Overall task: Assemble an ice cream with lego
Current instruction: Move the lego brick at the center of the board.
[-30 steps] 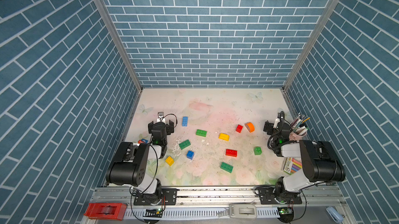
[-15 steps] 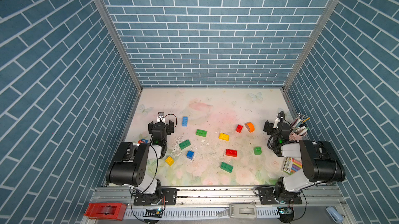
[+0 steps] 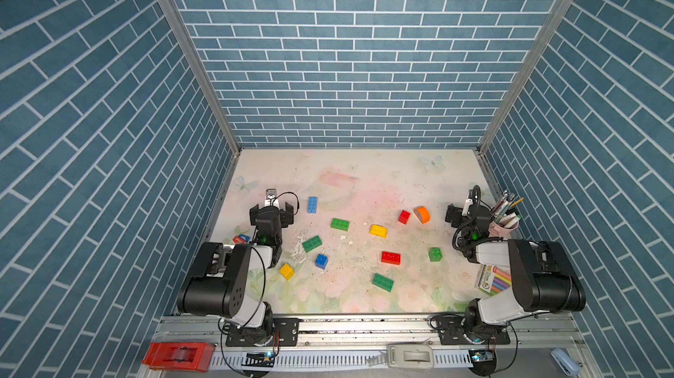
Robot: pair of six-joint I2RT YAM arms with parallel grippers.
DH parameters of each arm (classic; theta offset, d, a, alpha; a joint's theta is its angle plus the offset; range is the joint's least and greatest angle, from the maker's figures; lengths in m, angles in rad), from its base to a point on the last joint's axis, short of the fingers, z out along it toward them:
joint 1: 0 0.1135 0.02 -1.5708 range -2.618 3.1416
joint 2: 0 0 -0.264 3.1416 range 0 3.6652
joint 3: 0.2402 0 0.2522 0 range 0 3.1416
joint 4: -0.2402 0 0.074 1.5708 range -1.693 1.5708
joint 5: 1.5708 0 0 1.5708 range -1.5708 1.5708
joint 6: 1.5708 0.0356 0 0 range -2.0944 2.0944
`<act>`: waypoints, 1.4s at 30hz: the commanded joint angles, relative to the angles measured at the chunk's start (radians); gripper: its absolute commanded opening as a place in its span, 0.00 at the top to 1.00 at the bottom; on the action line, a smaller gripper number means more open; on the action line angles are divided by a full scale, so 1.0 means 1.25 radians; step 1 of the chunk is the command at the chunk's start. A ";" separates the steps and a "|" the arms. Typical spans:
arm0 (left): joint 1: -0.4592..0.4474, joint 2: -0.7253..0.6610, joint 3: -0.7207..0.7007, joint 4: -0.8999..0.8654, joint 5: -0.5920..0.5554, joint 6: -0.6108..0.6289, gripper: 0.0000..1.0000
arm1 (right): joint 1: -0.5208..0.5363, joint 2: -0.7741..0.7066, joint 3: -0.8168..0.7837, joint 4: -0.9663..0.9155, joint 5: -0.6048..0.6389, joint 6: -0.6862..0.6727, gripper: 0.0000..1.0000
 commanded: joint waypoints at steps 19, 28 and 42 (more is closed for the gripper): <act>-0.131 -0.171 0.461 -0.941 0.121 -0.203 0.00 | 0.128 -0.311 0.344 -1.295 -0.200 0.313 0.14; -0.242 -0.065 0.592 -0.980 0.209 -0.251 0.00 | 0.192 -0.213 0.333 -1.272 -0.237 0.377 0.20; -0.288 -0.031 0.579 -0.945 0.241 -0.303 0.00 | 0.277 -0.068 0.322 -1.182 -0.182 0.375 0.35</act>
